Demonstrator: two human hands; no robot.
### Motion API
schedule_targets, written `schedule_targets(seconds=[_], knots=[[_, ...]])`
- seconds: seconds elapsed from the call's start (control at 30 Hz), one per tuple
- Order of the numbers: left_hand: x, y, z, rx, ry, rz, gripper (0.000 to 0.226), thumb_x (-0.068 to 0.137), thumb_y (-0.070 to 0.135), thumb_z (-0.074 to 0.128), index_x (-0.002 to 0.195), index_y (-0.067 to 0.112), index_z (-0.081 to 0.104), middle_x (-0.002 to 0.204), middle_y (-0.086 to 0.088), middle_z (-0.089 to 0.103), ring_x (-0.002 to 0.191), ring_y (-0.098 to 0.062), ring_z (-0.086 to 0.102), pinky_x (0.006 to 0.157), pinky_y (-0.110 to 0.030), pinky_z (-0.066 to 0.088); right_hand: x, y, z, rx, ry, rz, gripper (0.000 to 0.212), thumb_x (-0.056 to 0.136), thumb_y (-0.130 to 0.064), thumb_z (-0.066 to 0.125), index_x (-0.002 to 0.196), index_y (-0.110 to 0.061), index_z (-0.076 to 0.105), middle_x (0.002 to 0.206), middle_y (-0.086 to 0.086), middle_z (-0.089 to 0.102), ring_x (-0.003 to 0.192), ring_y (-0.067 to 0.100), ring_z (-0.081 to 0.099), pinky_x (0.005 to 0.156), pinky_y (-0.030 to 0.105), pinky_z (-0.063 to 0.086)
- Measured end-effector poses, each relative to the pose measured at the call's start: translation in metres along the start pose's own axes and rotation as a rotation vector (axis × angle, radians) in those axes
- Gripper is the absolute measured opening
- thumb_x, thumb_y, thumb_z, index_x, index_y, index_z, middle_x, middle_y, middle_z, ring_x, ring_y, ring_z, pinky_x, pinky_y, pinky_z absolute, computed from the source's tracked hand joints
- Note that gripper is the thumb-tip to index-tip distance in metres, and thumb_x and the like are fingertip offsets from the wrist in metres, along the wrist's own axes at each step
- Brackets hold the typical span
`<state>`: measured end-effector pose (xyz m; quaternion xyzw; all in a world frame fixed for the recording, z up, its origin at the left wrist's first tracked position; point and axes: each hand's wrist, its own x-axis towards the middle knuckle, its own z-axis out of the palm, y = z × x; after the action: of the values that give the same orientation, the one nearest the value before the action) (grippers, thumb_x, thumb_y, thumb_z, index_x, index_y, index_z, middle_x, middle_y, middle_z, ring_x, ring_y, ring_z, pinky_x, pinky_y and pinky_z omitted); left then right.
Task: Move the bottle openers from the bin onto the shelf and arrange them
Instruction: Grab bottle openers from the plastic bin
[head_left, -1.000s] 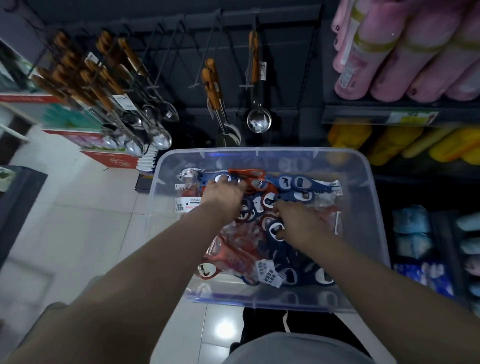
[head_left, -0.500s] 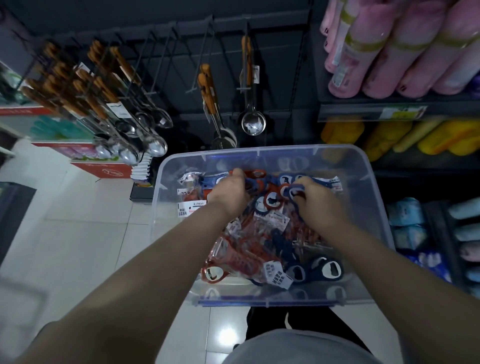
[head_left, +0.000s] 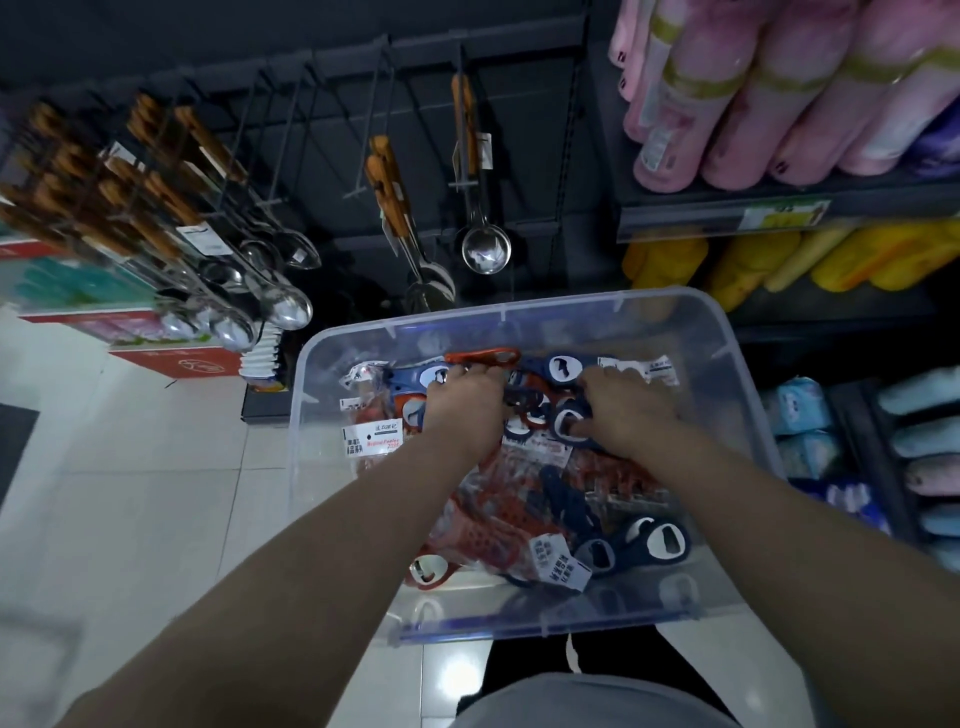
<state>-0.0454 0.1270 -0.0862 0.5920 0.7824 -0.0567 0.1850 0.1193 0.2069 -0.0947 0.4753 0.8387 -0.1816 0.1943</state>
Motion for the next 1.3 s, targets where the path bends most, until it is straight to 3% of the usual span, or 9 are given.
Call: schedule_targets(seconds=[0.17, 0.27, 0.47, 0.6, 0.73, 0.9, 1.03, 1.13, 1.3], knots=[[-0.003, -0.002, -0.006, -0.186, 0.053, -0.091, 0.027, 0.095, 0.03, 0.055, 0.114, 0.011, 0.054, 0.105, -0.011, 0.065, 0.098, -0.032, 0.061, 0.071, -0.037, 0.046, -0.007, 0.008, -0.001, 0.151, 0.168, -0.015, 0.023, 0.093, -0.028, 0.054, 0.115, -0.02, 0.059, 0.109, 0.007, 0.064, 0.107, 0.029, 0.05, 0.086, 0.04, 0.043], [-0.004, 0.0, -0.011, -0.402, 0.025, -0.097, 0.031, 0.093, 0.032, 0.06, 0.111, 0.007, 0.058, 0.1, -0.012, 0.066, 0.094, -0.032, 0.061, 0.071, -0.035, 0.047, -0.018, 0.008, -0.008, 0.343, 0.262, -0.028, 0.018, 0.095, -0.025, 0.054, 0.106, -0.013, 0.062, 0.1, 0.011, 0.066, 0.093, 0.031, 0.058, 0.069, 0.033, 0.04], [-0.013, 0.018, -0.018, -0.768, 0.008, -0.131, 0.03, 0.093, 0.024, 0.06, 0.117, 0.005, 0.059, 0.103, -0.01, 0.064, 0.089, -0.026, 0.058, 0.072, -0.031, 0.042, -0.037, 0.011, -0.018, 0.518, 0.482, 0.029, 0.021, 0.097, -0.015, 0.05, 0.117, -0.011, 0.055, 0.105, 0.013, 0.064, 0.09, 0.03, 0.058, 0.067, 0.031, 0.038], [-0.014, 0.048, -0.033, -0.997, -0.039, -0.227, 0.025, 0.099, 0.017, 0.047, 0.122, 0.007, 0.049, 0.099, -0.011, 0.06, 0.076, -0.024, 0.055, 0.067, -0.034, 0.044, -0.057, 0.019, -0.036, 0.77, 0.603, 0.119, 0.023, 0.095, -0.015, 0.057, 0.117, -0.011, 0.059, 0.1, 0.004, 0.061, 0.087, 0.02, 0.056, 0.073, 0.03, 0.041], [-0.016, 0.095, -0.059, -1.17, 0.001, -0.187, 0.006, 0.098, 0.012, 0.05, 0.099, 0.007, 0.055, 0.08, -0.015, 0.057, 0.059, -0.024, 0.051, 0.053, -0.027, 0.042, -0.086, 0.052, -0.054, 1.125, 0.625, 0.213, 0.027, 0.089, -0.012, 0.064, 0.116, -0.011, 0.064, 0.105, 0.005, 0.068, 0.097, 0.024, 0.064, 0.085, 0.04, 0.052], [-0.025, 0.202, -0.085, -1.165, 0.054, 0.118, 0.01, 0.089, 0.008, 0.061, 0.082, 0.014, 0.062, 0.08, -0.005, 0.059, 0.073, -0.019, 0.052, 0.063, -0.028, 0.039, -0.148, 0.13, -0.074, 1.063, 0.907, 0.347, 0.032, 0.086, -0.009, 0.061, 0.117, -0.015, 0.064, 0.109, 0.004, 0.069, 0.1, 0.019, 0.063, 0.089, 0.032, 0.048], [-0.04, 0.324, -0.085, -1.159, -0.033, 0.267, 0.014, 0.087, 0.012, 0.065, 0.101, 0.012, 0.064, 0.089, -0.003, 0.063, 0.079, -0.018, 0.058, 0.068, -0.027, 0.044, -0.22, 0.225, -0.079, 0.956, 1.034, 0.528, 0.041, 0.087, -0.009, 0.057, 0.127, -0.014, 0.058, 0.12, 0.007, 0.065, 0.113, 0.024, 0.058, 0.1, 0.031, 0.042], [-0.063, 0.425, -0.081, -1.142, -0.115, 0.36, 0.018, 0.086, 0.008, 0.066, 0.099, 0.016, 0.059, 0.09, -0.002, 0.063, 0.081, -0.019, 0.059, 0.073, -0.03, 0.048, -0.283, 0.301, -0.075, 0.879, 1.081, 0.648, 0.042, 0.086, -0.006, 0.057, 0.128, -0.013, 0.057, 0.12, 0.008, 0.064, 0.113, 0.025, 0.057, 0.09, 0.023, 0.037], [-0.097, 0.578, -0.069, -1.038, -0.167, 0.498, 0.013, 0.084, 0.007, 0.066, 0.093, 0.014, 0.061, 0.092, -0.007, 0.064, 0.086, -0.022, 0.06, 0.079, -0.034, 0.05, -0.376, 0.419, -0.057, 0.892, 1.202, 0.822, 0.041, 0.088, -0.012, 0.058, 0.129, -0.017, 0.056, 0.124, 0.007, 0.063, 0.115, 0.025, 0.057, 0.099, 0.033, 0.043]])
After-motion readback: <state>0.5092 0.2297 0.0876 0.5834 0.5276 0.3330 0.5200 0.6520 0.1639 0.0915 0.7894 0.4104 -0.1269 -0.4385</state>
